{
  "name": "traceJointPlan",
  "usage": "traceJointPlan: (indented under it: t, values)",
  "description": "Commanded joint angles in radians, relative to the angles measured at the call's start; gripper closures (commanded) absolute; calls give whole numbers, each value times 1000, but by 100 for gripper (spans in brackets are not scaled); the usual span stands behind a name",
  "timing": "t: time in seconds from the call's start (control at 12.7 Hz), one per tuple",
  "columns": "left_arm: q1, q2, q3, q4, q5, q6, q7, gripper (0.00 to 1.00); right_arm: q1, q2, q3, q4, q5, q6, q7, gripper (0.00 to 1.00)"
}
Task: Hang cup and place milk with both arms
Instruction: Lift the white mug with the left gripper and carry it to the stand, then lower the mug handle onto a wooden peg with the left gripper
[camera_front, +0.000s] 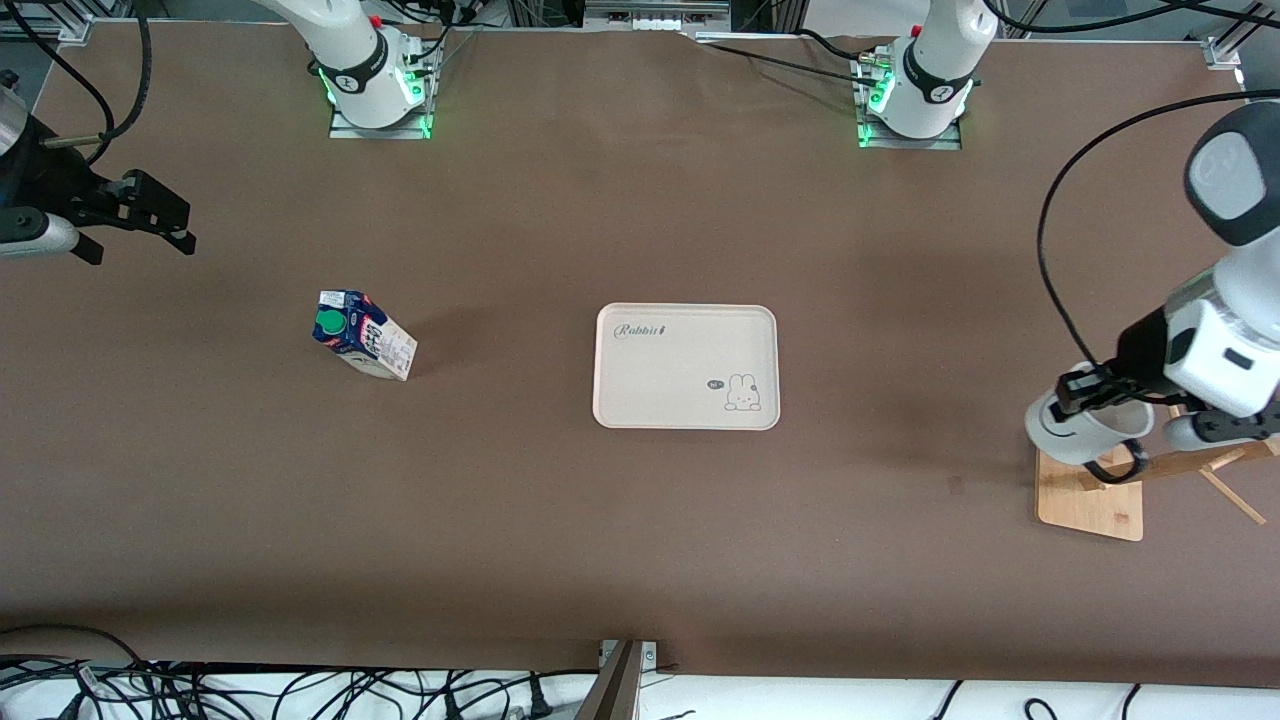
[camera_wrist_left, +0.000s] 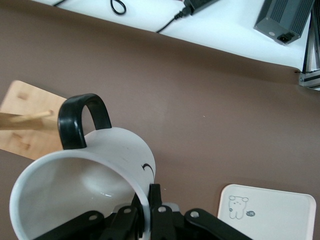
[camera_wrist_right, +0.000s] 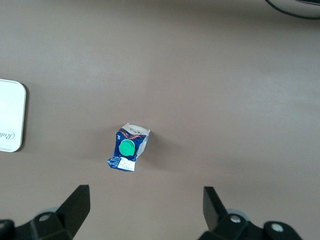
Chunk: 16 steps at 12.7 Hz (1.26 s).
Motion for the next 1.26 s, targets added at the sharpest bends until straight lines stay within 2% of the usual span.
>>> traceJointPlan:
  t: [0.0, 0.39, 0.71, 0.95, 1.18]
  values:
    - [-4, 4, 52, 26, -26, -27, 54, 100, -4, 4, 4, 21, -15, -22, -5, 0]
    - [-4, 27, 97, 26, -118, -21, 56, 100, -4, 4, 6, 21, -15, -21, -5, 0]
    - [-3, 28, 106, 25, -118, -21, 63, 100, -4, 4, 4, 21, -15, -22, -5, 0]
    - [-3, 42, 151, 23, -141, -21, 184, 100, -4, 5, 6, 21, -15, -22, -5, 0]
    - [-3, 53, 157, 23, -170, -15, 197, 100, -4, 5, 6, 21, -15, -22, -5, 0]
